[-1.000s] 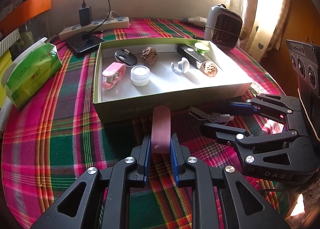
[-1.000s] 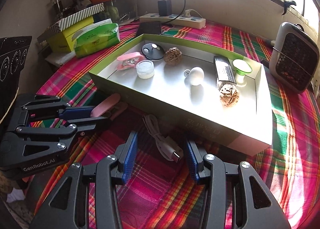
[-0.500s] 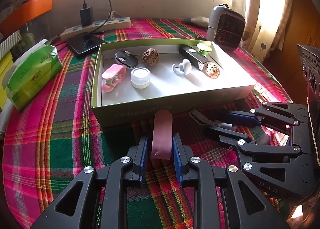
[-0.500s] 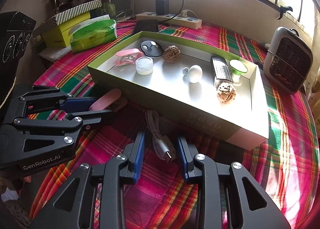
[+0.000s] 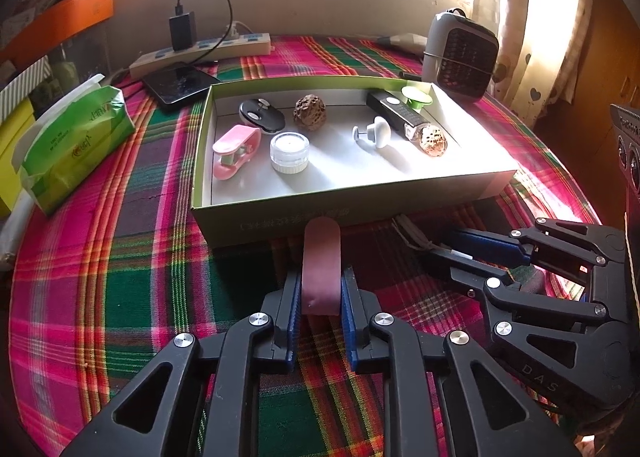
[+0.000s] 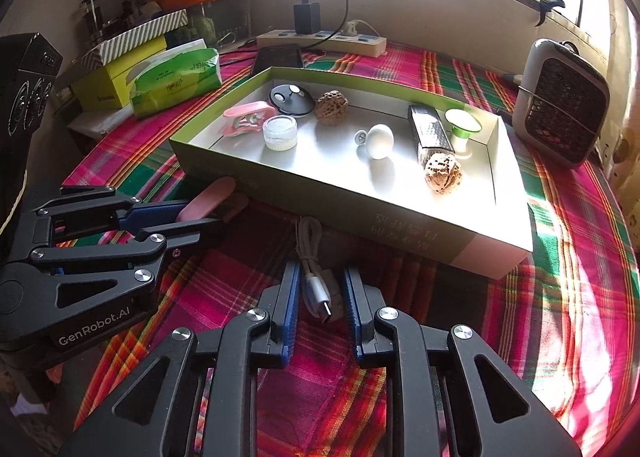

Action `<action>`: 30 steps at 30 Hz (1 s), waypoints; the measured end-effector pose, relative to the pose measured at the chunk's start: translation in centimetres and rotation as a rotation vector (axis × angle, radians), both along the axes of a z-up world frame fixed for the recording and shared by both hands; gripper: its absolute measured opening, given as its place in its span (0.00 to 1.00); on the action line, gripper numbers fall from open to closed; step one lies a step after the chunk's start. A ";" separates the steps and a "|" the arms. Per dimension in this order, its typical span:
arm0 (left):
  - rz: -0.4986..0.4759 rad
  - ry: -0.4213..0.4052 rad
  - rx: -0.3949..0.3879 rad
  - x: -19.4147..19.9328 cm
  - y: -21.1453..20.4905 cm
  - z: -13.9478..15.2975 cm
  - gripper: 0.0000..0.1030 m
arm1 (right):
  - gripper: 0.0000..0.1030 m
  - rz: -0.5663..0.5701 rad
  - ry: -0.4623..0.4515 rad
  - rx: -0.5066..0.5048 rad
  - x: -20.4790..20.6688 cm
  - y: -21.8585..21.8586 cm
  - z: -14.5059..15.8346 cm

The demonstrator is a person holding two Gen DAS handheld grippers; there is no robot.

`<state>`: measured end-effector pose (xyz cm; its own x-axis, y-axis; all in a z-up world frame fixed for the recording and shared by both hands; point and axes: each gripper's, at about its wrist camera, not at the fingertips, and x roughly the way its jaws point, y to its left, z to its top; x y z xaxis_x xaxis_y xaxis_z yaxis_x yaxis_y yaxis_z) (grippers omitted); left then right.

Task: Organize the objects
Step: 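Grasp the pink rounded case with the left gripper while the right grasps the white USB cable, then carry the pink case and white cable with both grippers over the box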

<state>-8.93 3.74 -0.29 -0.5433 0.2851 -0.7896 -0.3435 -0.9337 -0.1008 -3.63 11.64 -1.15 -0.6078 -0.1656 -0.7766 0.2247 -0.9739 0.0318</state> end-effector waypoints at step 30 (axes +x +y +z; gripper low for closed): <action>0.051 0.057 -0.003 2.3 -1.1 1.5 0.15 | 0.21 -0.063 0.018 -0.073 2.1 0.5 0.7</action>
<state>-6.63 2.65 1.22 -0.6012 0.2536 -0.7578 -0.3009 -0.9504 -0.0793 -1.56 12.10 -0.45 -0.6326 -0.1824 -0.7527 0.1640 -0.9814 0.1000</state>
